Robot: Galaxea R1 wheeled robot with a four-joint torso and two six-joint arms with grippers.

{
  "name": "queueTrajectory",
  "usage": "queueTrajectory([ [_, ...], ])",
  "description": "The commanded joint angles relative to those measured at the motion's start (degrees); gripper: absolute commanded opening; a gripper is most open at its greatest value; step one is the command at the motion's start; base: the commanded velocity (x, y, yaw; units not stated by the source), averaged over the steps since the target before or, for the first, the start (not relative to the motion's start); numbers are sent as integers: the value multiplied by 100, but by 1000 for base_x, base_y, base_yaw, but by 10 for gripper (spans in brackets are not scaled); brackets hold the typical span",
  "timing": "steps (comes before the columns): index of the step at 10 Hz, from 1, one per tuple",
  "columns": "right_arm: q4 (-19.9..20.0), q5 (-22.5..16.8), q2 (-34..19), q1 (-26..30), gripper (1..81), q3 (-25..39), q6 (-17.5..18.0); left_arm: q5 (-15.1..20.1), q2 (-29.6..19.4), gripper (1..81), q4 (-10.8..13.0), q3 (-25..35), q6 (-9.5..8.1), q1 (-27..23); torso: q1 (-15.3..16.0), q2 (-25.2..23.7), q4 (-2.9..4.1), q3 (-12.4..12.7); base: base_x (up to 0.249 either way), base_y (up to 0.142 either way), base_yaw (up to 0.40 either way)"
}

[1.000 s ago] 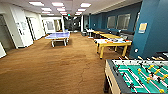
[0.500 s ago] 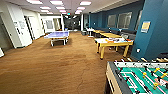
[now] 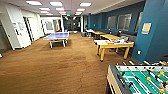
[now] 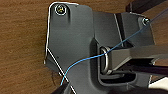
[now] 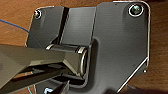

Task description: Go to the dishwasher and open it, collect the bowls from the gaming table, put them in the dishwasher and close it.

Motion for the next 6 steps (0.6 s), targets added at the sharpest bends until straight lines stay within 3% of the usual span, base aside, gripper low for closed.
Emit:
queueTrajectory([
  [1,1,-238,19,244,811,23,5,241,-63,811,2,-11,33,-233,0,0,0,0,191,0,0],
  [6,1,-238,19,244,811,23,5,241,-55,811,2,-11,33,-216,-2,0,0,0,191,0,0],
])
